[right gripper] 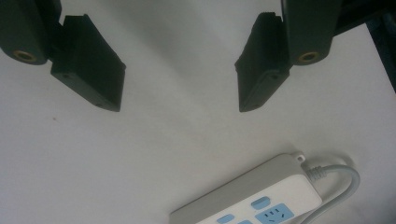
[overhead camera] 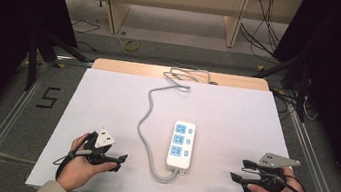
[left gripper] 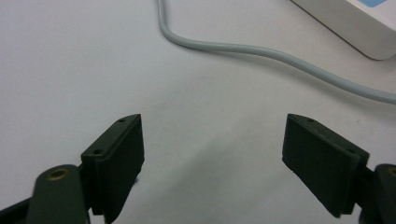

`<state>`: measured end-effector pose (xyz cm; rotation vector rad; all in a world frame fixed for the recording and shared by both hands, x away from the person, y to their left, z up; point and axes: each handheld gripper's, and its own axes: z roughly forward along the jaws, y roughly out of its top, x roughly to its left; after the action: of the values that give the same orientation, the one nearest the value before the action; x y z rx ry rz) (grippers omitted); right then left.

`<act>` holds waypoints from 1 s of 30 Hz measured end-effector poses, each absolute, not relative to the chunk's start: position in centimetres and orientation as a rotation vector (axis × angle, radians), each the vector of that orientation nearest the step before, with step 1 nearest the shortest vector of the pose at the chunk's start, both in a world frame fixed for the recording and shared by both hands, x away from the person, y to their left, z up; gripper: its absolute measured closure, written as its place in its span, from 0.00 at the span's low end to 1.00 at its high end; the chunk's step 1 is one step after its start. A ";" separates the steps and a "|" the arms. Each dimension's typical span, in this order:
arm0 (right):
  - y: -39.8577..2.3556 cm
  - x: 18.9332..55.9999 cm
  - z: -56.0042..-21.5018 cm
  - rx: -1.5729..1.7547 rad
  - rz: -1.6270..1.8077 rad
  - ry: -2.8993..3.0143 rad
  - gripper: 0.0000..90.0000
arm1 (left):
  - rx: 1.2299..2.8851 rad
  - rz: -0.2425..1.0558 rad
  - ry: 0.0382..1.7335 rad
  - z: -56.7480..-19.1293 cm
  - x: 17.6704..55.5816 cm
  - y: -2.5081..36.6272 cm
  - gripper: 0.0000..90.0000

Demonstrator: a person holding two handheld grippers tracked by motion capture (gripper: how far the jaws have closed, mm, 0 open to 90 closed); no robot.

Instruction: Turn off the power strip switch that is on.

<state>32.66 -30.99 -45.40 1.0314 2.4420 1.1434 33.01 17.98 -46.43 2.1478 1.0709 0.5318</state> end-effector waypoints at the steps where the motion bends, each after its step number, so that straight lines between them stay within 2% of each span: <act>1: -31.0 32.7 -45.4 1.031 1.142 2.441 0.36 | 2.148 0.533 1.070 -46.4 33.0 18.0 0.23; 5: -31.0 32.7 -45.4 1.030 1.140 2.441 0.36 | 2.135 0.541 1.076 -46.3 33.0 18.0 0.25; 9: -30.9 32.7 -45.5 1.031 1.139 2.447 0.36 | 2.122 0.545 1.065 -46.1 33.0 18.0 0.33; 12: -30.9 32.7 -45.5 1.035 1.134 2.446 0.36 | 2.126 0.555 1.036 -46.0 33.0 18.0 0.51; 13: -30.9 32.7 -45.5 1.035 1.134 2.446 0.36 | 2.132 0.557 1.027 -45.9 33.0 17.9 0.51; 14: -31.0 32.7 -45.5 1.039 1.139 2.440 0.36 | 2.126 0.549 1.029 -45.7 32.9 17.8 0.61; 16: -31.0 32.7 -45.5 1.041 1.137 2.440 0.36 | 2.128 0.529 1.040 -45.5 32.8 17.7 0.75; 22: -30.9 32.7 -45.5 1.037 1.135 2.441 0.36 | 2.144 0.553 1.061 -44.7 33.0 17.1 0.99; 30: -30.8 32.8 -45.5 1.041 1.126 2.444 0.35 | 2.147 0.518 1.029 -44.5 33.7 15.4 1.00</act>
<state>32.83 -30.82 -45.52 1.0410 2.4445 1.1263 33.73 15.43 -44.46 2.1472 1.0295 0.5178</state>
